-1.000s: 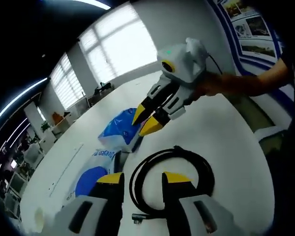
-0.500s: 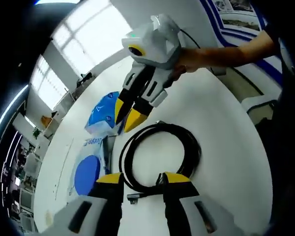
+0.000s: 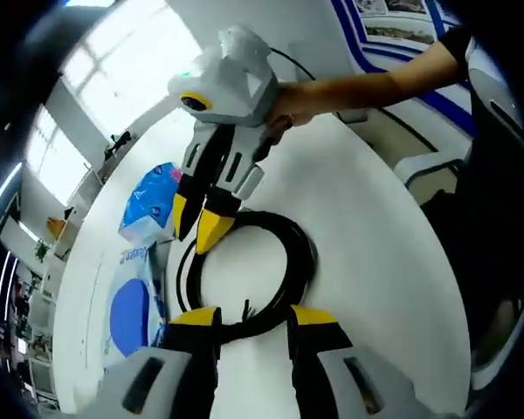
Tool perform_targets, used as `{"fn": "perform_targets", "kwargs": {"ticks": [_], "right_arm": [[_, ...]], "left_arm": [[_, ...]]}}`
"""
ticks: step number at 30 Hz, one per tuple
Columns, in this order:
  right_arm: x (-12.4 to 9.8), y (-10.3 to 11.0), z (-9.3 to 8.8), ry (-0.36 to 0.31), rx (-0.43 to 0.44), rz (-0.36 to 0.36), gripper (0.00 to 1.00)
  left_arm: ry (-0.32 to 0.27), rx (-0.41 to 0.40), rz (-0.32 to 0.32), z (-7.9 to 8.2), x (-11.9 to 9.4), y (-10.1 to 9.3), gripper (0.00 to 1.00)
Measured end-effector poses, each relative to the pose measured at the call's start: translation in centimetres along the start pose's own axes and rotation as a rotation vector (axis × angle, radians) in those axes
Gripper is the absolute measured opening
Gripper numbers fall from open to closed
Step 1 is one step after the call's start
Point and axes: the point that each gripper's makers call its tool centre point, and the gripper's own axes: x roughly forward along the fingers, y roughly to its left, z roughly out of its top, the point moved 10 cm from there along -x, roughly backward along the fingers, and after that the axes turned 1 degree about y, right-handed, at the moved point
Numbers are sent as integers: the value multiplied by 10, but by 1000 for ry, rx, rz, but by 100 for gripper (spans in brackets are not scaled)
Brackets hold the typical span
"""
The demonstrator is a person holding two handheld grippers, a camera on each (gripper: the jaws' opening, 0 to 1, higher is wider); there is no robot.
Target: Arrange the tabletop items into an orderly group along one side of the table until the central work area is clear of visible clutter.
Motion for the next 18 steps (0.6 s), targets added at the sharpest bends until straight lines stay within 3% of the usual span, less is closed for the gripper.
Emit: {"fn": "perform_targets", "kwargs": {"ticks": [18], "right_arm": [[9,3,-6,15,39,27,14]], "left_arm": [[9,35,-60,2,14,-9,26]]}}
